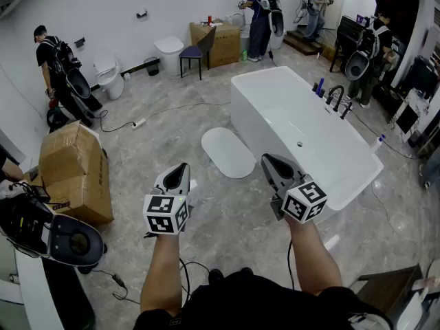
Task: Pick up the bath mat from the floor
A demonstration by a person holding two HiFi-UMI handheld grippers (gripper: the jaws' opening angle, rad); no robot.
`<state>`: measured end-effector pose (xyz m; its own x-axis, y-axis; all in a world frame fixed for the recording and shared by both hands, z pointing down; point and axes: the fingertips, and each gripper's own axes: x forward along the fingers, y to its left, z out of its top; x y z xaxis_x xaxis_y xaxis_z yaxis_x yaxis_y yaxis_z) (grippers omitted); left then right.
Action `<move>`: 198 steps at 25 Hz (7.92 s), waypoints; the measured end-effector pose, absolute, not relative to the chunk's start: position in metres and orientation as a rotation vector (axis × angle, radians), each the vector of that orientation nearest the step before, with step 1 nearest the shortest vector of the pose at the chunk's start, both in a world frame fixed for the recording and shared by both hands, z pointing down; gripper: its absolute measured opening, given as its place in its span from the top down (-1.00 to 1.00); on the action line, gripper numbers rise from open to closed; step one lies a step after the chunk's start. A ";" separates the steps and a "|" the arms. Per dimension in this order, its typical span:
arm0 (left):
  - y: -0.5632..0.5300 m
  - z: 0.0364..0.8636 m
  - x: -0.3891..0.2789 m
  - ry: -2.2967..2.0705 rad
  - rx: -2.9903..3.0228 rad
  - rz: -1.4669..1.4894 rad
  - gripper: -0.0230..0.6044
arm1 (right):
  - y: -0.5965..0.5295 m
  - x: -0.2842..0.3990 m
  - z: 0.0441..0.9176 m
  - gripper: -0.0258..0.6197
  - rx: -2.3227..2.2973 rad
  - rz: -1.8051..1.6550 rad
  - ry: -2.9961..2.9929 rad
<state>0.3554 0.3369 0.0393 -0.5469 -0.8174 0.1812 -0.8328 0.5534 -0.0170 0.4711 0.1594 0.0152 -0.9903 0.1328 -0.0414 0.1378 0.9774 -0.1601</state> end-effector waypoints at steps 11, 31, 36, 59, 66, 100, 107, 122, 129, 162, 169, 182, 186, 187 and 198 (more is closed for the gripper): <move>0.346 0.040 0.355 -2.634 1.401 0.138 0.87 | 0.167 0.470 0.017 0.88 0.229 -0.272 3.099; 0.344 0.037 0.366 -2.647 1.416 0.107 0.30 | 0.175 0.477 0.018 0.37 0.306 -0.269 3.111; 0.339 0.042 0.373 -2.626 1.419 0.094 0.04 | 0.174 0.482 0.025 0.12 0.323 -0.288 3.129; 0.321 0.050 0.382 -2.611 1.363 0.117 -0.57 | 0.148 0.491 0.038 -0.74 0.284 -0.364 3.158; 0.312 0.056 0.393 -2.616 1.345 0.088 -0.57 | 0.133 0.503 0.046 -0.74 0.290 -0.415 3.165; 0.240 0.113 0.137 -2.442 1.464 0.009 -0.56 | 0.073 0.264 0.105 -0.73 0.112 -0.536 3.316; 0.237 0.113 0.122 -2.430 1.485 0.055 -0.56 | 0.066 0.240 0.104 -0.73 0.089 -0.556 3.299; 0.182 0.138 0.049 -2.370 1.487 0.168 -0.56 | 0.011 0.132 0.127 -0.73 0.117 -0.685 3.249; 0.121 0.163 -0.030 -2.302 1.467 0.154 -0.56 | -0.051 0.068 0.165 -0.72 0.067 -0.768 3.291; -0.033 0.179 -0.275 -1.932 1.901 0.357 -0.49 | -0.142 -0.098 0.210 -0.70 -0.559 -0.940 3.230; -0.045 0.203 -0.275 -1.769 1.984 0.378 -0.43 | -0.132 -0.074 0.225 -0.69 -0.806 -1.020 3.126; -0.080 0.233 -0.180 -1.607 2.071 0.474 -0.32 | -0.124 0.022 0.269 -0.67 -1.001 -1.141 3.023; -0.095 0.245 -0.172 -1.544 2.115 0.528 -0.32 | -0.120 0.022 0.284 -0.67 -1.044 -1.178 3.020; -0.098 0.249 -0.174 -1.533 2.120 0.524 -0.32 | -0.119 0.021 0.287 -0.67 -1.064 -1.182 3.021; -0.117 0.304 -0.222 -1.263 2.212 0.563 -0.32 | -0.116 -0.050 0.318 -0.68 -1.372 -1.240 2.968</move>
<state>-0.2223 -0.1165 0.3043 0.4770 -0.6546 0.5865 -0.8738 -0.4252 0.2360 -0.0500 -0.1160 0.3181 -0.6391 -0.5221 0.5647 -0.7687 0.4579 -0.4466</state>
